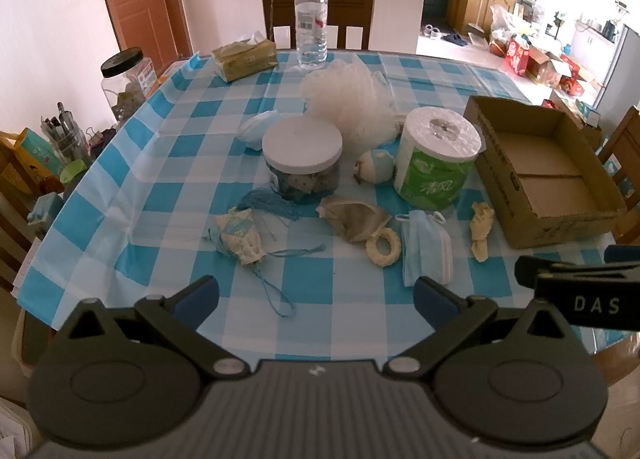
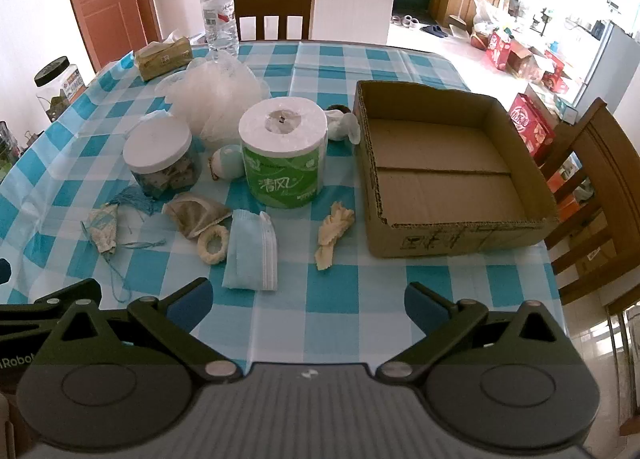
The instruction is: Organize soft objects
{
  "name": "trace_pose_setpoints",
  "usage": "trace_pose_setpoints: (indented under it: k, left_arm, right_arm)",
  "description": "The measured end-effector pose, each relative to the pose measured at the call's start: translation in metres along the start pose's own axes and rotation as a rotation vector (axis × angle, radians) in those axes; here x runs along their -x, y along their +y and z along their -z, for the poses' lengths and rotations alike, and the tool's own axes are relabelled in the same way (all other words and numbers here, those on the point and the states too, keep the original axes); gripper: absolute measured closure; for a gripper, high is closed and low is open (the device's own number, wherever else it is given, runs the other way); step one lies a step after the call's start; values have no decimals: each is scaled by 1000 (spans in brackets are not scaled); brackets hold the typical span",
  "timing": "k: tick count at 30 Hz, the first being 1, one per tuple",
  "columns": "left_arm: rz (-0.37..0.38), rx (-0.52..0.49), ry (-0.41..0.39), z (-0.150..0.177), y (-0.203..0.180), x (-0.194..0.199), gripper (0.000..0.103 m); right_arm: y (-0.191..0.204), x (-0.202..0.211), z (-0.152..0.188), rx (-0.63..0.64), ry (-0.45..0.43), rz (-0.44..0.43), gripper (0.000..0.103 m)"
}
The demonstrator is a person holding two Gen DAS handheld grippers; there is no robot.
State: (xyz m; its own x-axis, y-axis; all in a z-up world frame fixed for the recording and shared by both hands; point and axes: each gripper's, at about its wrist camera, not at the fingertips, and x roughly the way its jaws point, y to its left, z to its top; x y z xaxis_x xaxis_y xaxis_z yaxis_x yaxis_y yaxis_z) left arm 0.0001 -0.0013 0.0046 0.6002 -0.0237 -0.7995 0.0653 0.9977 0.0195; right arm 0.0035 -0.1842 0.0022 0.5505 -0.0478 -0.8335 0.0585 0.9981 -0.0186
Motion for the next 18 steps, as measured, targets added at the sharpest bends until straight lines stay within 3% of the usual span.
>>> trace_pose_setpoints:
  k: [18]
  left_arm:
    - [-3, -8, 5, -6, -3, -5, 1]
  right_arm:
    - [-2, -6, -8, -1, 1, 5, 0]
